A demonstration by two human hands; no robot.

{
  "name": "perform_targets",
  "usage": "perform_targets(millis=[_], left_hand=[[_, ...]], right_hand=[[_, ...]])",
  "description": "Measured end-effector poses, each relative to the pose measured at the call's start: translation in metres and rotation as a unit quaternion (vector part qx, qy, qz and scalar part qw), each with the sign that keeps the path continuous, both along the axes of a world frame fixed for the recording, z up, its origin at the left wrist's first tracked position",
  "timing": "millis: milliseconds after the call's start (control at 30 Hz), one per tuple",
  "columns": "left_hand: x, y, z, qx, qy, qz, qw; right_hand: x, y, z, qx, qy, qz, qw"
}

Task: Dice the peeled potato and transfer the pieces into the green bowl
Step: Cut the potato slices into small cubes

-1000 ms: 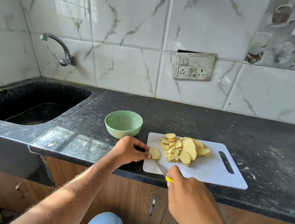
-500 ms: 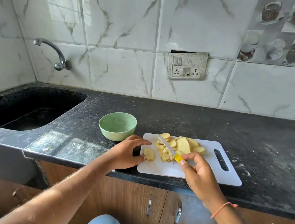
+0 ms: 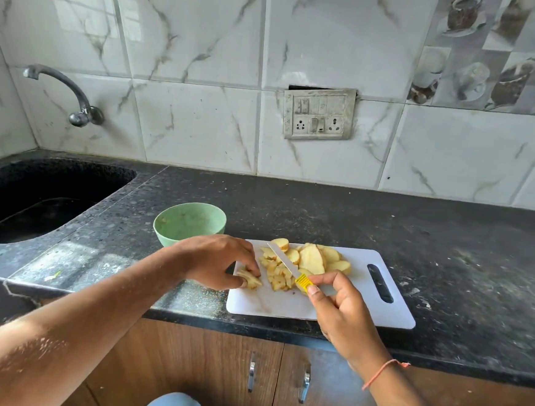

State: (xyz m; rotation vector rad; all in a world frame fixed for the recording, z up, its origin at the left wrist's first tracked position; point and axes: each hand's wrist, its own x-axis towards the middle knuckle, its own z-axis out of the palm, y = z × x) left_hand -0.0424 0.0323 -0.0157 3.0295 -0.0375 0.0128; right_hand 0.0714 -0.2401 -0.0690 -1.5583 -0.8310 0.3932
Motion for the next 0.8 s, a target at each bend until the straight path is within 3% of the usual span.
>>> perform_targets(millis=[333, 567, 800], left_hand=[[-0.005, -0.01, -0.017, 0.0, -0.068, 0.127, 0.99], [-0.012, -0.018, -0.025, -0.066, -0.066, 0.195, 0.976], [-0.015, -0.024, -0.044, -0.151, -0.136, 0.207, 0.957]], right_hand=[[0.004, 0.0, -0.004, -0.001, -0.005, 0.009, 1.0], [0.005, -0.001, -0.005, -0.007, -0.007, 0.012, 1.0], [0.002, 0.0, -0.005, -0.032, -0.039, 0.0, 0.999]])
